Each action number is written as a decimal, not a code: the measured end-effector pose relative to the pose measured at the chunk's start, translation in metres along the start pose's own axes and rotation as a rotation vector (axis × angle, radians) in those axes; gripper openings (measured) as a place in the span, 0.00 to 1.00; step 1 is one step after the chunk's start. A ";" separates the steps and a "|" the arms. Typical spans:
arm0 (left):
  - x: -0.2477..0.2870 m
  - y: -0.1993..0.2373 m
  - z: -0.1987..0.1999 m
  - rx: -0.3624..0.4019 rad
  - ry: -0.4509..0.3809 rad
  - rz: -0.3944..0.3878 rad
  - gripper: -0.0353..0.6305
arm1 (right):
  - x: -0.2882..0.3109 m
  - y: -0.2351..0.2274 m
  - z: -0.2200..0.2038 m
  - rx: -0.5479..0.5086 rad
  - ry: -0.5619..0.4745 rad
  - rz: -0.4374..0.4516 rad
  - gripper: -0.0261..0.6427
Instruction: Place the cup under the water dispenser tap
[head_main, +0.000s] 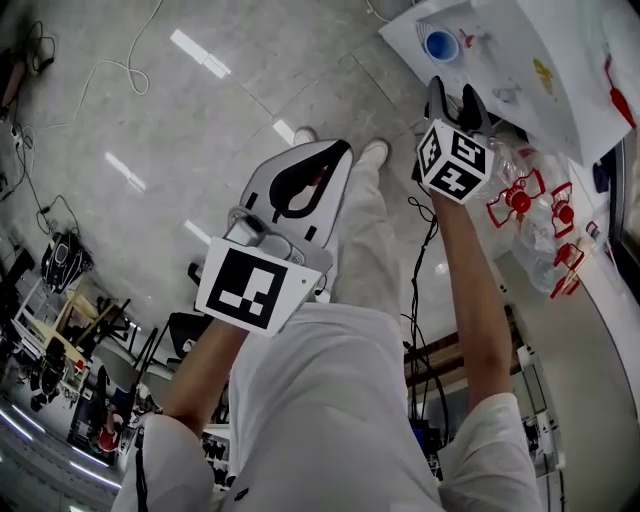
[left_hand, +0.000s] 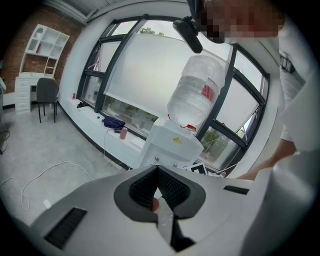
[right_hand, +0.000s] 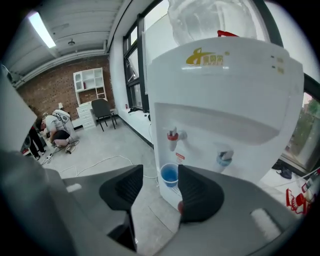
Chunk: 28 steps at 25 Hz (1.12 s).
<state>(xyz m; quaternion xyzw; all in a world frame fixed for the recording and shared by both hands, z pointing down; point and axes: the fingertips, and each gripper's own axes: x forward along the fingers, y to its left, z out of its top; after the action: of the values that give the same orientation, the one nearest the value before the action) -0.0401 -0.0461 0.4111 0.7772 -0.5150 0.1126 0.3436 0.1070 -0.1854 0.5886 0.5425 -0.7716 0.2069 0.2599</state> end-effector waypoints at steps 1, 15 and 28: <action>-0.002 -0.004 0.004 -0.005 -0.002 -0.002 0.06 | -0.006 0.001 0.002 0.001 0.002 0.001 0.37; -0.044 -0.053 0.061 0.051 -0.104 -0.011 0.06 | -0.089 0.002 0.051 0.042 -0.034 0.027 0.12; -0.089 -0.081 0.087 0.060 -0.170 0.009 0.06 | -0.178 0.025 0.096 -0.059 -0.087 0.160 0.06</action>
<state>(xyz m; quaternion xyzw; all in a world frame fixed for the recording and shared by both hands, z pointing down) -0.0243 -0.0199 0.2657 0.7917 -0.5420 0.0630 0.2747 0.1158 -0.1049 0.4010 0.4797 -0.8288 0.1805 0.2245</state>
